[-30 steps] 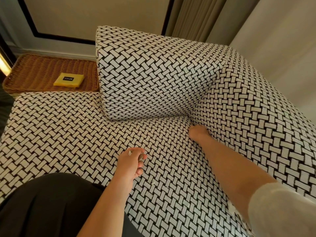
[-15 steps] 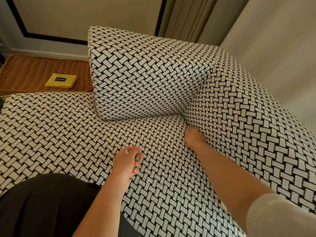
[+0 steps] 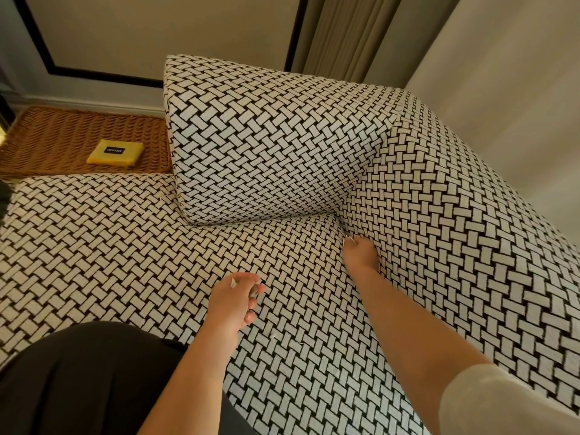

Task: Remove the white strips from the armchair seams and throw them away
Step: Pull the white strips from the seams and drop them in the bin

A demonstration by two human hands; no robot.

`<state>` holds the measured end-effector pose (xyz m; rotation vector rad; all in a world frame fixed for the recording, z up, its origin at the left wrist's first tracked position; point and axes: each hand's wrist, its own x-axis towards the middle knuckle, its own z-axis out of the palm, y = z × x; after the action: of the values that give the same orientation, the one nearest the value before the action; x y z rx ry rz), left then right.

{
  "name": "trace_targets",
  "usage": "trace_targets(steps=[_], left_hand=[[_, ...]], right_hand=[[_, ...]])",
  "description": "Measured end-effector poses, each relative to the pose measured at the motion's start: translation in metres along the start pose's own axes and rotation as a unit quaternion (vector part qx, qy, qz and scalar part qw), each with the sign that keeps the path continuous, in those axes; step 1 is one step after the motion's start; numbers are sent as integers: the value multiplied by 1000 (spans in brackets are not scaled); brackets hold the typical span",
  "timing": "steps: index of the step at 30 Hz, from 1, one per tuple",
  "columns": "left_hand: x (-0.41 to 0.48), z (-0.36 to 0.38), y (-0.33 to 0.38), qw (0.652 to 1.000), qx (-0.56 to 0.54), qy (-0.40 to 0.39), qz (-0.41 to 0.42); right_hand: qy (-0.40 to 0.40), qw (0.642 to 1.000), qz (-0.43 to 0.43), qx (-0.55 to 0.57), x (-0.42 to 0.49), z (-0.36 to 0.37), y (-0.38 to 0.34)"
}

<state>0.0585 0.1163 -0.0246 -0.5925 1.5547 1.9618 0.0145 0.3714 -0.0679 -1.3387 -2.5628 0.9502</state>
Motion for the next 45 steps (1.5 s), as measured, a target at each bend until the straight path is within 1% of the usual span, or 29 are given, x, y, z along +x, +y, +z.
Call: trace_targets(steps=[6,10,13,16,19,21,23,25,27,29,33,35,38,39,41,42,45], left_hand=[[1,1,-3,1000,9,-4,3],[-3,2,-4,1000,9,-3,-4],[-7,0,-7,1000,24,-8,-8],[-13,-3,-10,999,35,2,-13],[-21,-7,-8,999,31,12,-13],[-30,-9,-6,999,34,11,-6],[-41,-11,-5,999,40,9,2],[-50,-12,-4,999,34,1,12],[-62,-14,-2,999,16,-11,33],[-73,-18,1,998,0,-13,55],[-99,-34,12,996,-58,-25,69],[-114,-45,21,992,-93,-38,80],[-135,-64,39,986,-111,-56,108],[-142,-73,45,986,-106,-48,122],[-151,-87,53,986,-57,-3,158],[-158,-113,57,981,-47,37,182],[-164,-138,66,978,-47,75,189]], right_hand=[[76,994,-73,-39,-11,2,3],[83,982,-145,-87,-29,1,9],[82,975,-186,-90,-41,3,14],[54,970,-213,-100,-55,0,16],[18,952,-270,-145,-72,-1,20],[-8,946,-288,-151,-88,1,21],[-40,951,-288,-107,-105,2,18],[-85,959,-270,-10,-119,2,9],[-131,955,-257,65,-135,0,-5],[-160,943,-275,102,-152,-3,-21],[-206,910,-309,184,-190,-2,-52],[-233,890,-333,207,-209,-1,-69],[-275,856,-379,218,-242,-2,-96],[-280,844,-404,215,-254,-3,-107],[-284,821,-453,202,-274,-8,-124],[-309,797,-483,190,-300,-1,-141],[-306,780,-519,165,-323,2,-163]])
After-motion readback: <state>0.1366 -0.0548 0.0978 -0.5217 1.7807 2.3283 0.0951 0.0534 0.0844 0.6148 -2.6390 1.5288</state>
